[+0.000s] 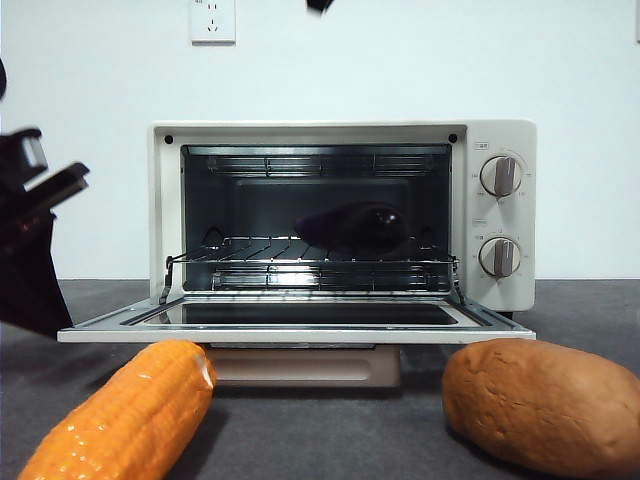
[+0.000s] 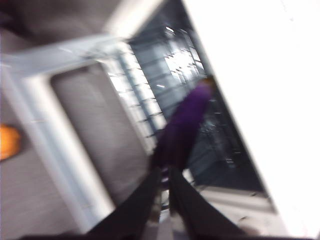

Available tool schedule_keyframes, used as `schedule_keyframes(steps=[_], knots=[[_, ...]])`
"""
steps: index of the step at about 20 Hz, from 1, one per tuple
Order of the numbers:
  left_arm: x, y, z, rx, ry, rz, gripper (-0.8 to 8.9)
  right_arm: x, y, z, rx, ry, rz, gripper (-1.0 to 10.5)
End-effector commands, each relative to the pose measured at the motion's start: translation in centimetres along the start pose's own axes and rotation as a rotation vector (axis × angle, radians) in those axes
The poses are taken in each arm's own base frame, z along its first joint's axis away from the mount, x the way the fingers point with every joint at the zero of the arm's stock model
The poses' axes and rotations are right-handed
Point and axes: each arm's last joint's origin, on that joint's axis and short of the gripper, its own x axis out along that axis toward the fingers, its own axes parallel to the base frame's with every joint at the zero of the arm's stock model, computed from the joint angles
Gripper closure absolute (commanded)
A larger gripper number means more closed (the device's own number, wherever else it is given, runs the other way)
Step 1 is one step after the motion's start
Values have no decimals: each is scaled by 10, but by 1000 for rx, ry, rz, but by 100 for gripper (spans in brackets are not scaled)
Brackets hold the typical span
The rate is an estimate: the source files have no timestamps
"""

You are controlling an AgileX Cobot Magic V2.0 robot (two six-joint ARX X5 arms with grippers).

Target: Take the eggplant from the table,put the eggplant in the oven

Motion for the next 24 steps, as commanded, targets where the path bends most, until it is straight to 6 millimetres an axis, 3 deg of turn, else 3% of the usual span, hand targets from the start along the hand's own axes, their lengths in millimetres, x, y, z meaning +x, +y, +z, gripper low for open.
schedule_keyframes(steps=[1,13,24], knots=[[11,4,-1,8,36,-16,808,-22,-3,-1,57,-57,47,942],[29,12,-8,25,135,-126,808,-90,-34,-32,161,-209,35,942],[27,21,-5,-12,114,-317,808,-119,-47,-53,224,-265,30,942]])
